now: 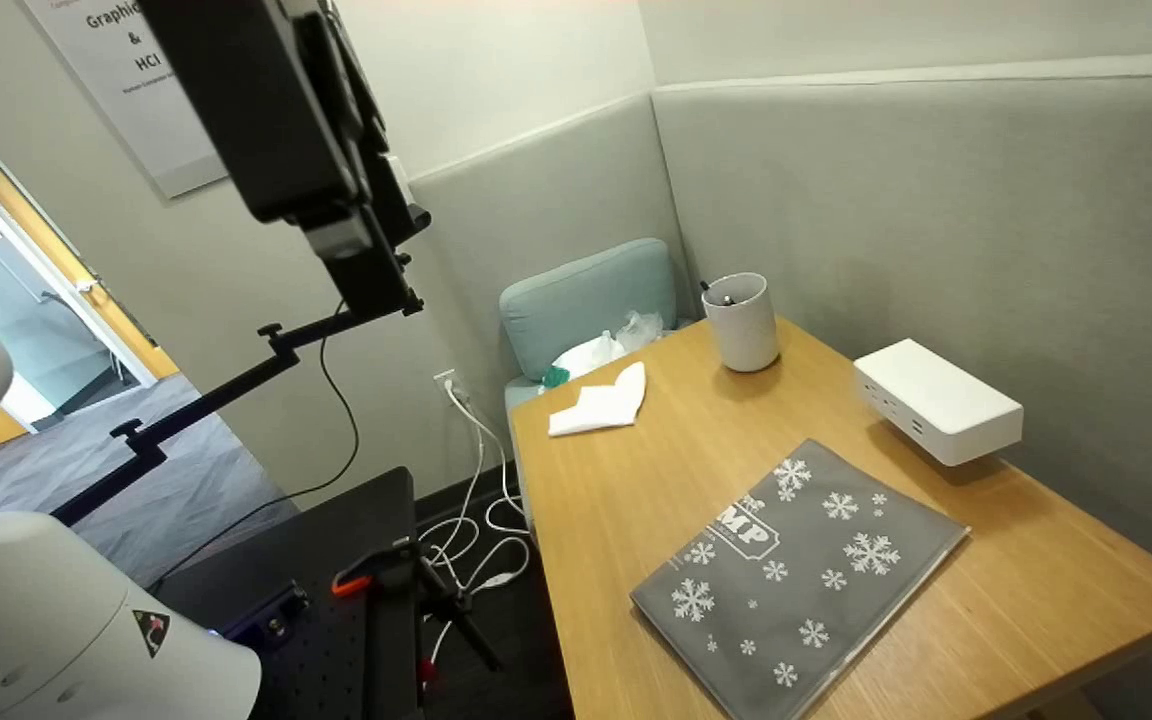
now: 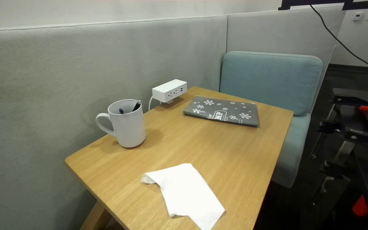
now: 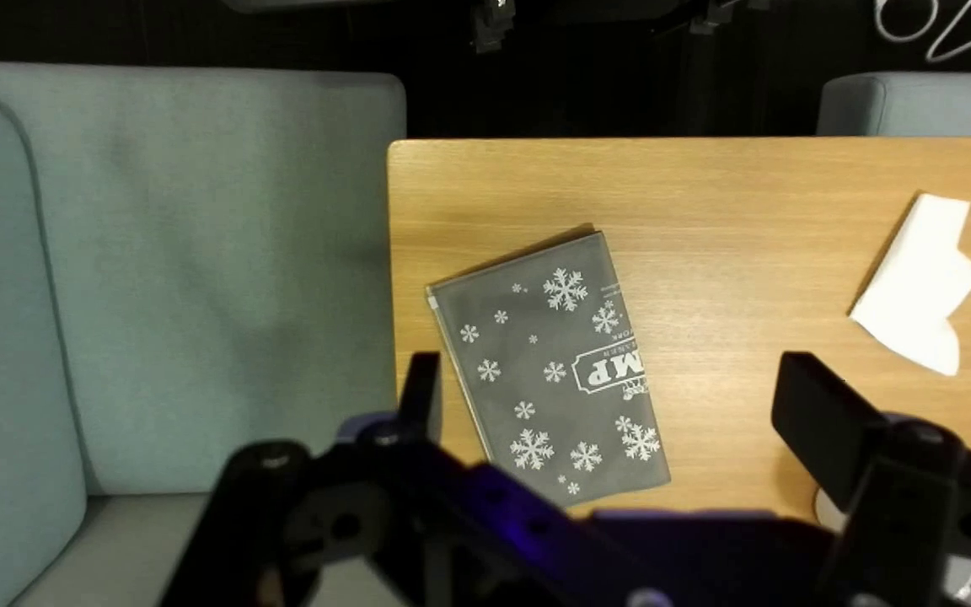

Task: Open the grey object on the table.

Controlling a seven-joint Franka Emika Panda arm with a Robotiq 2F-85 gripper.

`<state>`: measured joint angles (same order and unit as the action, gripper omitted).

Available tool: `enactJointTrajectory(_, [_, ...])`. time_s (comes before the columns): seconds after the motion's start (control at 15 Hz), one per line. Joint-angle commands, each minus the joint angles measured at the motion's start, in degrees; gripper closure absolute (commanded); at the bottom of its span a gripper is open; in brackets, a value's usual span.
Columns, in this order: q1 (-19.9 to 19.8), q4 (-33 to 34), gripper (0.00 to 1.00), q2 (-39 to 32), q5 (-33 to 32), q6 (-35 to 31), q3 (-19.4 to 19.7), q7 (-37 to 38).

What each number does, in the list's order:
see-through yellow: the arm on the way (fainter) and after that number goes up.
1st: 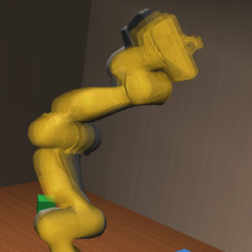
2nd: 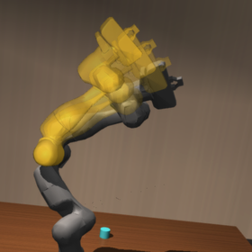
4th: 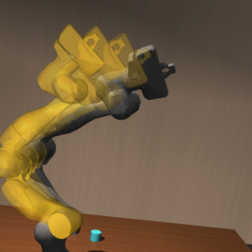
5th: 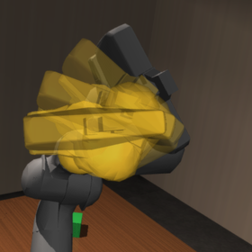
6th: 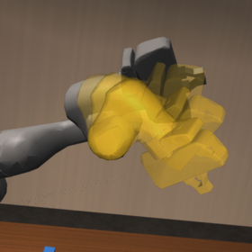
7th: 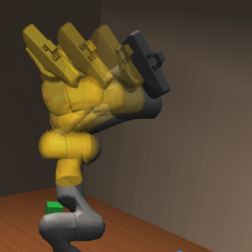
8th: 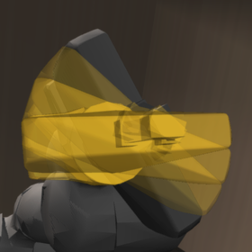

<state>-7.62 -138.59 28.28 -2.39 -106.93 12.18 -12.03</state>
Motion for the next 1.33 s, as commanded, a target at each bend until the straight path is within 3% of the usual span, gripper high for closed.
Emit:
enactJointTrajectory(0.0, [0.44, 3.55, 0.0, -5.02, 1.6, -2.65, 1.58, -3.06])
enactJointTrajectory(0.4, [1.8, 8.68, 0.0, -15.62, 4.33, -8.51, 3.86, -16.84])
enactJointTrajectory(0.73, [1.46, 13.6, 0.0, -24.89, 9.12, -9.86, 2.68, -28.48])
enactJointTrajectory(0.87, [0.23, 11.39, 0.0, -22.96, 7.97, -10.48, 1.64, -26.77])
enactJointTrajectory(1.27, [-0.06, 14.59, 0.0, -27.6, 9.84, -10.03, 0.9, -29.18])
